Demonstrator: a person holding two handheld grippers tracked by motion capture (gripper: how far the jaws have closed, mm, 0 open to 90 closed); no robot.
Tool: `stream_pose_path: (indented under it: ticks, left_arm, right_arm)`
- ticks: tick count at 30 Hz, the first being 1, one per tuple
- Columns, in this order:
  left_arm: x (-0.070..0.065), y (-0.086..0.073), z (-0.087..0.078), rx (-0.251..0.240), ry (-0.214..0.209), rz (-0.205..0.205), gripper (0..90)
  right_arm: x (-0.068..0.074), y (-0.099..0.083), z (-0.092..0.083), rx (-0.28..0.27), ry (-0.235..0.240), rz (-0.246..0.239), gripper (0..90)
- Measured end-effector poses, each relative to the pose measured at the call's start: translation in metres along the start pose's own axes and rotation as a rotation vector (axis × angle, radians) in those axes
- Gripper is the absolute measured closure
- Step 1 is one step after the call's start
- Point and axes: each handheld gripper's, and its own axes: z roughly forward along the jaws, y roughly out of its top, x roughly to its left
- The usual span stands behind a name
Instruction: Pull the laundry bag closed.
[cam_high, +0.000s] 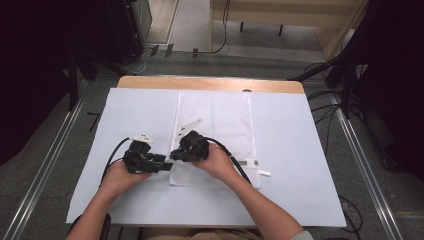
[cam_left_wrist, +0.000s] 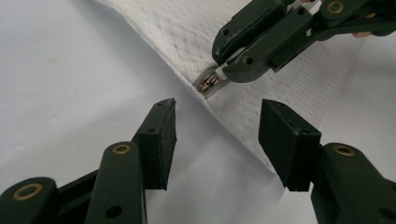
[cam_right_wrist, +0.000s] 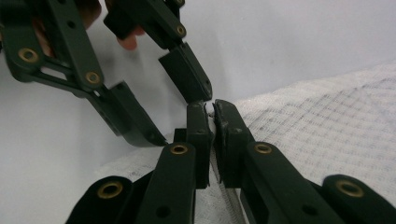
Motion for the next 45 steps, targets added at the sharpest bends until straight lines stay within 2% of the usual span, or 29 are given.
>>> stream_pose_path:
  ticks: [5, 8, 12, 13, 14, 16, 19, 20, 21, 22, 24, 28, 29, 30, 31, 32, 35, 42, 45]
  left_arm:
    - [0.003, 0.003, 0.006, 0.013, -0.024, -0.011, 51.5]
    - [0.005, 0.004, 0.008, 0.013, -0.05, -0.031, 56.0]
    - [0.003, 0.005, 0.01, 0.016, -0.034, -0.023, 62.8]
    - [0.004, 0.006, 0.01, 0.017, -0.034, -0.039, 62.8]
    - [0.006, 0.006, 0.011, 0.021, -0.04, -0.059, 69.1]
    - [0.007, 0.006, 0.011, 0.029, -0.044, -0.076, 73.4]
    - [0.008, 0.006, 0.011, 0.038, -0.053, -0.067, 74.6]
    - [0.009, 0.006, 0.011, 0.036, -0.082, -0.063, 70.1]
    - [0.009, 0.006, 0.011, 0.036, -0.082, -0.063, 65.2]
    - [0.008, 0.006, 0.011, 0.033, -0.091, -0.069, 65.2]
    - [0.006, 0.006, 0.011, 0.034, -0.08, -0.056, 63.9]
    - [0.004, 0.007, 0.013, 0.044, -0.087, -0.045, 75.6]
    - [0.004, 0.007, 0.013, 0.045, -0.084, -0.039, 80.9]
    - [0.003, 0.007, 0.013, 0.046, -0.084, -0.038, 80.9]
    - [0.004, 0.007, 0.012, 0.046, -0.086, -0.036, 86.6]
    - [0.003, 0.008, 0.011, 0.048, -0.085, -0.037, 88.0]
    - [0.002, 0.007, 0.01, 0.054, -0.081, -0.021, 89.2]
    - [0.002, 0.007, 0.008, 0.063, -0.089, -0.024, 90.0]
    - [0.002, 0.007, 0.007, 0.062, -0.085, -0.022, 90.0]
  right_arm:
    - [-0.001, -0.001, 0.001, 0.005, -0.002, 0.002, 88.1]
    - [-0.001, -0.001, 0.003, 0.009, 0.01, 0.02, 88.2]
    - [-0.001, 0.0, 0.002, 0.004, 0.008, 0.021, 88.2]
    - [-0.001, 0.0, 0.002, 0.004, 0.008, 0.021, 88.2]
    - [-0.002, -0.001, 0.001, 0.004, 0.013, 0.03, 88.2]
    - [-0.002, 0.0, 0.0, 0.002, 0.017, 0.039, 88.2]
    - [-0.002, 0.0, -0.002, -0.004, 0.021, 0.039, 88.2]
    - [-0.002, 0.0, -0.003, -0.008, 0.021, 0.037, 88.2]
    - [-0.002, 0.0, -0.003, -0.008, 0.021, 0.037, 88.2]
    - [-0.002, 0.0, -0.005, -0.015, 0.022, 0.033, 88.2]
    - [-0.001, 0.001, -0.007, -0.031, 0.017, 0.039, 88.2]
    - [-0.003, 0.001, -0.01, -0.039, 0.023, 0.057, 88.3]
    - [-0.003, 0.002, -0.01, -0.043, 0.023, 0.056, 88.3]
    - [-0.003, 0.002, -0.01, -0.043, 0.023, 0.056, 88.3]
    - [-0.002, 0.002, -0.01, -0.044, 0.024, 0.057, 88.3]
    - [-0.003, 0.002, -0.01, -0.043, 0.027, 0.063, 88.2]
    - [-0.004, 0.001, -0.01, -0.04, 0.034, 0.068, 88.2]
    - [-0.006, -0.002, -0.01, -0.017, 0.046, 0.066, 88.3]
    - [-0.006, -0.003, -0.01, -0.009, 0.055, 0.081, 88.4]
